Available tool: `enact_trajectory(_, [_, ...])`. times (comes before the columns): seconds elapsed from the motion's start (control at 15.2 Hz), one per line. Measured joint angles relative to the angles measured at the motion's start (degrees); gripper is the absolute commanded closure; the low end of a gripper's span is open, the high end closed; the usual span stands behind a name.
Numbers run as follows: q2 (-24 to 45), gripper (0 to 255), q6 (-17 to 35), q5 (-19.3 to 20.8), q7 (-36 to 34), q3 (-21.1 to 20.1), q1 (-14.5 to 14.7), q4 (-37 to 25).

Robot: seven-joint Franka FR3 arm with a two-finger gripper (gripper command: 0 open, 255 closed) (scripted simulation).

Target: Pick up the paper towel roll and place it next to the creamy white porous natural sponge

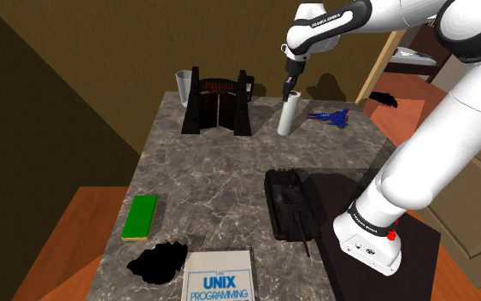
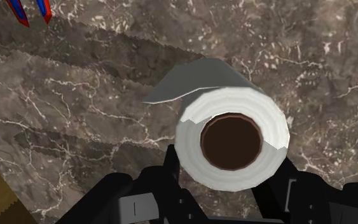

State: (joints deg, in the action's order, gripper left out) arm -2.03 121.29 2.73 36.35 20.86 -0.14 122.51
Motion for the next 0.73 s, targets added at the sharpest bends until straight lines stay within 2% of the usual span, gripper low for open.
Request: enact_trajectory(0.73, [-2.9,255,-8.1,0.9,-0.6,-0.4,0.2,-5.4])
